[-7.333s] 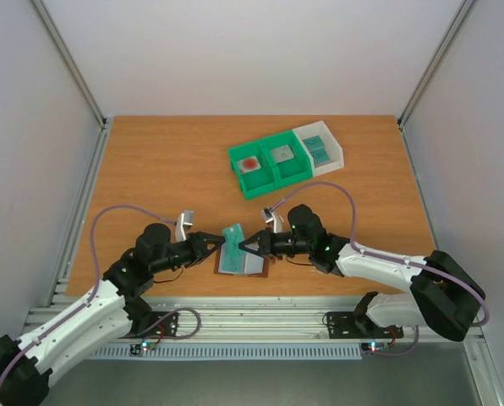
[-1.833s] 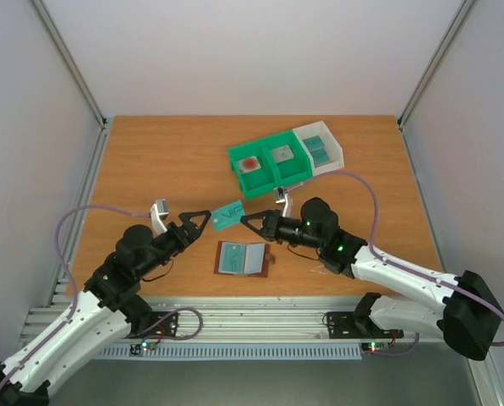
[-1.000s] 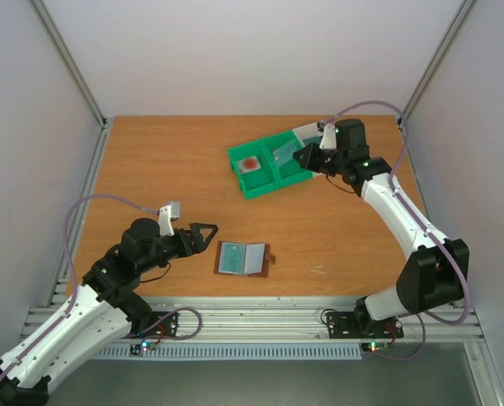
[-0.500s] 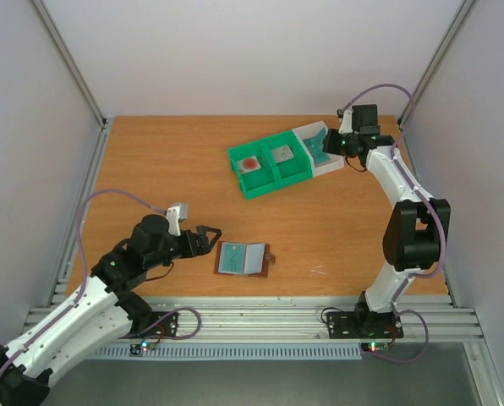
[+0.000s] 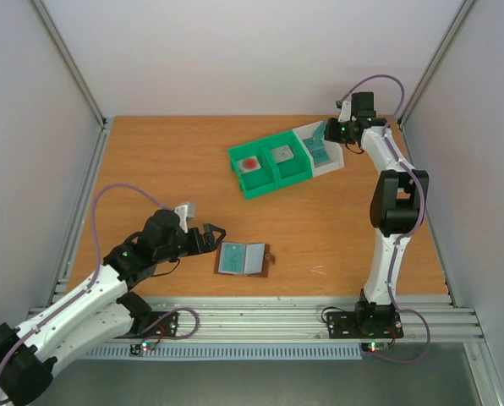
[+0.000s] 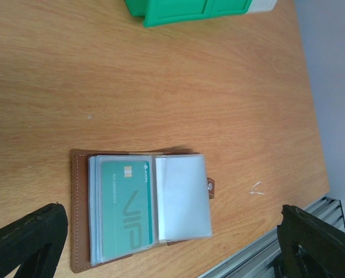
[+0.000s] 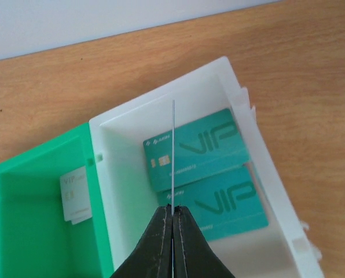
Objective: Take the credit cards out of the card holder
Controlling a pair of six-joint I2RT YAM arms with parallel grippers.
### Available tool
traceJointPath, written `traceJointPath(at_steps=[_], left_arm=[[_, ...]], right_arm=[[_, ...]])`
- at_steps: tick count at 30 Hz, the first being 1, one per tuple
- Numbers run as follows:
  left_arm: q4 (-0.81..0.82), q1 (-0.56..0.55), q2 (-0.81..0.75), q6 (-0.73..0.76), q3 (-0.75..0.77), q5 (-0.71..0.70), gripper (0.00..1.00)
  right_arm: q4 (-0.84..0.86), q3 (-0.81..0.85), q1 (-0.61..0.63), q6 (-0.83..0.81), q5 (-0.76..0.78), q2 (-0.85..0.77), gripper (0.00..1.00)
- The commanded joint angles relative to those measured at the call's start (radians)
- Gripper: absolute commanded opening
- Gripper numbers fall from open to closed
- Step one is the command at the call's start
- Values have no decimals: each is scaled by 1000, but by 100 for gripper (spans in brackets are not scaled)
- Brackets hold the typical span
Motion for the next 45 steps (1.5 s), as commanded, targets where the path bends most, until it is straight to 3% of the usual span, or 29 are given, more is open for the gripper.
traceJointPath(at_steps=[1,15,25,45], left_arm=[[68,3,46,-2,40,8,99],[167,4,182,-20,73,24,99],[173,3,203,-36,89,38,99],[136,3,174,-27,81,15,99]], right_arm=[[-63,116,-17,-43,-63,79,1],[-196,342,-48,-50,-259,268,1],[-303,498,-48,-52,-254,374,3],[-370,654,-50,-26,-120,476,9]])
